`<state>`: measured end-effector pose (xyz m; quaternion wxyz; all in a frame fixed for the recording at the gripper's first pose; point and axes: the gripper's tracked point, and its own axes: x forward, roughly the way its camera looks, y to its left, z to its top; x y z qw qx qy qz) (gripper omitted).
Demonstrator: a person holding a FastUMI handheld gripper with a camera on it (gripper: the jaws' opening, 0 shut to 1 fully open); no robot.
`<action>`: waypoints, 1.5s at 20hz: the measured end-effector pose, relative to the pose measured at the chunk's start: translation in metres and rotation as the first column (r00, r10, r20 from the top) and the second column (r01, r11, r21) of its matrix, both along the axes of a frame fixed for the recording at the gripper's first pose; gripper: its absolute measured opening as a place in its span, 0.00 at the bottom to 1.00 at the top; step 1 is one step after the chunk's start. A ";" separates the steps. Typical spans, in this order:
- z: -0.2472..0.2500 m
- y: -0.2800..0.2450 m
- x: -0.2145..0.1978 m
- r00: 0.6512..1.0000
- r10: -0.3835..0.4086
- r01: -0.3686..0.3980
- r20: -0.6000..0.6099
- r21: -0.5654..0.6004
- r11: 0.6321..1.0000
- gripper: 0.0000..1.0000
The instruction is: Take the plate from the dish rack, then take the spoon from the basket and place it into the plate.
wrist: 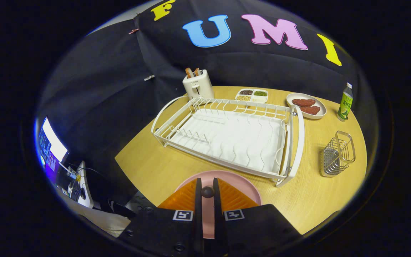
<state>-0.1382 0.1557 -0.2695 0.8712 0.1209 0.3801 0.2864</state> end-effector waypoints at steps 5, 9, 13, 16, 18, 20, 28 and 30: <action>-0.013 -0.014 -0.008 0.999 -0.010 0.009 -0.043 -0.026 1.000 0.31; -0.018 -0.019 -0.008 1.000 -0.005 0.003 -0.029 -0.061 0.998 0.69; -0.017 -0.020 -0.005 1.000 -0.017 0.016 -0.022 -0.069 0.998 0.99; -0.009 -0.025 -0.001 0.999 -0.038 0.037 -0.004 -0.071 0.997 0.99; 0.005 -0.029 0.006 0.999 -0.046 0.047 0.024 -0.072 0.996 0.99; 0.023 -0.035 0.017 0.995 -0.059 0.064 0.075 -0.075 0.995 0.99; 0.118 -0.087 0.085 0.930 -0.166 0.196 0.329 -0.059 0.979 0.98; 0.146 -0.113 0.101 0.892 -0.215 0.252 0.396 -0.042 0.967 0.98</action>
